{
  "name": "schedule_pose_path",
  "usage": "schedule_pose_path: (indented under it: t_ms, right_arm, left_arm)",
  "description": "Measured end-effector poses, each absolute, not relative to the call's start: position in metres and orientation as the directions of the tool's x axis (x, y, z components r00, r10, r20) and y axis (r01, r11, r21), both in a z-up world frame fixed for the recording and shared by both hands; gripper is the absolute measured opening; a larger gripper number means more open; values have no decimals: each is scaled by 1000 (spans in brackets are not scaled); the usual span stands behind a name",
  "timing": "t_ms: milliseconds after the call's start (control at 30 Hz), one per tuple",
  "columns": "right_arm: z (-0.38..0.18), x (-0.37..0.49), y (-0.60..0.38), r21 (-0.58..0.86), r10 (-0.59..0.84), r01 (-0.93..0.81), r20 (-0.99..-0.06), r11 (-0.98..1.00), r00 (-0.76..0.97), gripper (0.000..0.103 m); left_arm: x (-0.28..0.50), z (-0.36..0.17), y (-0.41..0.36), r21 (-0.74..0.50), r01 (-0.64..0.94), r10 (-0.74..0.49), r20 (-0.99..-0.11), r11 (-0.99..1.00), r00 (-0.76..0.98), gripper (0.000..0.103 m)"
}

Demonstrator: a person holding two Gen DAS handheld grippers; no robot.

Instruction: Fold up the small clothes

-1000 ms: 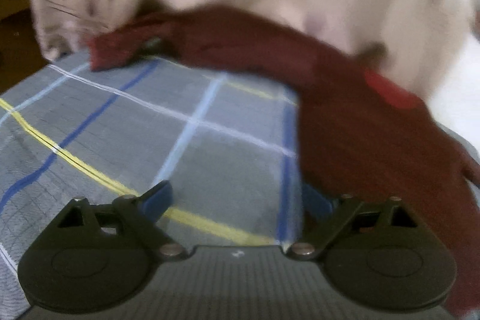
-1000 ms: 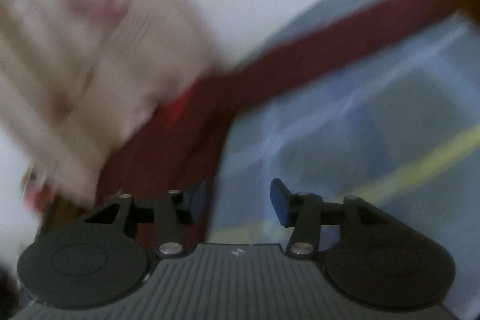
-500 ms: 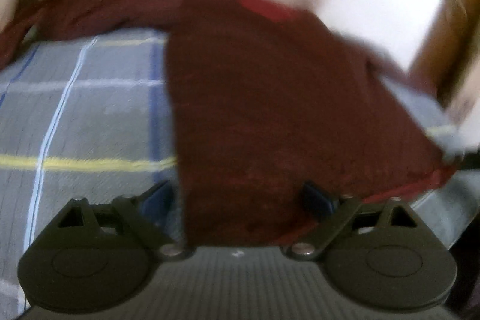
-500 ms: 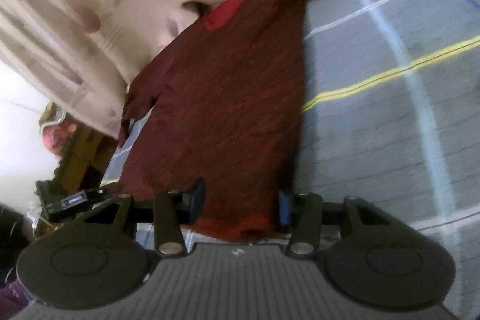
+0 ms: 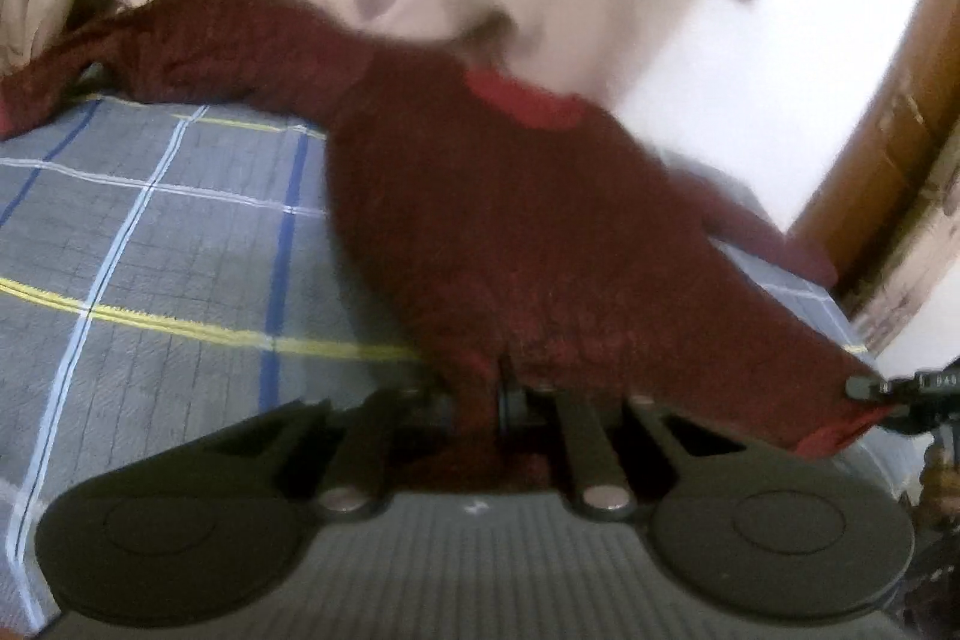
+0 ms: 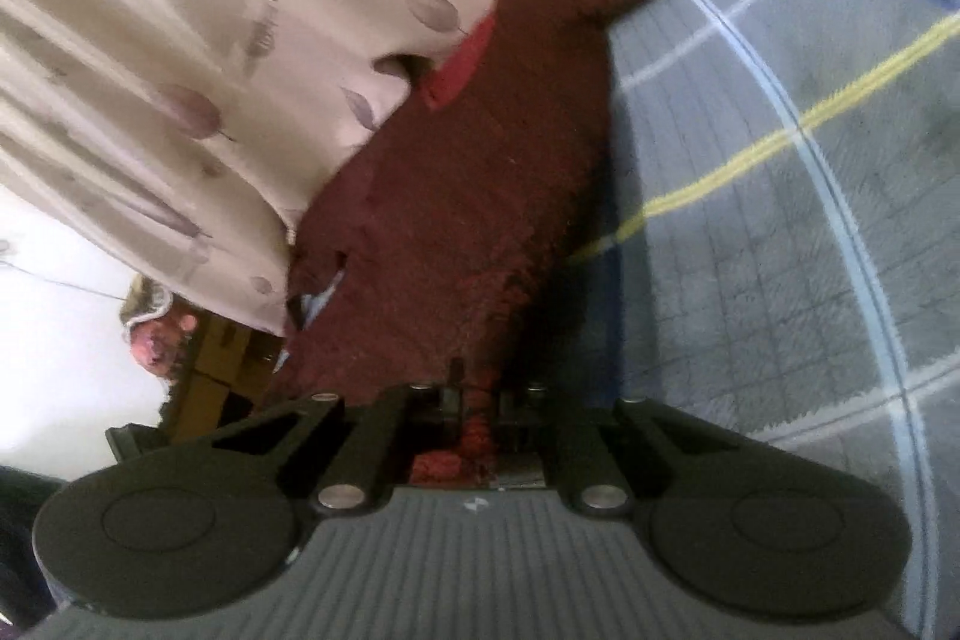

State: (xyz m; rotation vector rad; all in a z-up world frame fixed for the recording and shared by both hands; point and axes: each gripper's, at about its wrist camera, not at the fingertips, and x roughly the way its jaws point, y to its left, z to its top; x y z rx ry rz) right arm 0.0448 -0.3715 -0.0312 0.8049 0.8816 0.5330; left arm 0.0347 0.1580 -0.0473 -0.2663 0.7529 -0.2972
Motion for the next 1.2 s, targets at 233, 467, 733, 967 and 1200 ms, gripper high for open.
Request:
schedule_pose_path:
  t_ms: [233,467,733,967,1200]
  right_arm:
    - [-15,12,-384,808,702,-70,-461,585,543,11]
    - [-38,-2,-392,814,698,19,-509,580,504,19]
    - [-2,36,-526,818,390,129,-399,561,830,48]
    - [-20,139,-656,777,124,351,-477,523,870,52]
    - [-51,209,-712,781,59,404,-487,477,872,74]
  left_arm:
    - [0,-58,151,-339,152,-352,-671,929,653,11]
    - [-26,-47,183,-331,-4,-215,-622,944,753,50]
    - [-5,-2,179,-304,-73,-70,-435,950,898,103]
    - [55,-45,120,-365,-68,-124,-479,929,869,103]
    - [80,-82,105,-327,-103,-108,-565,939,818,103]
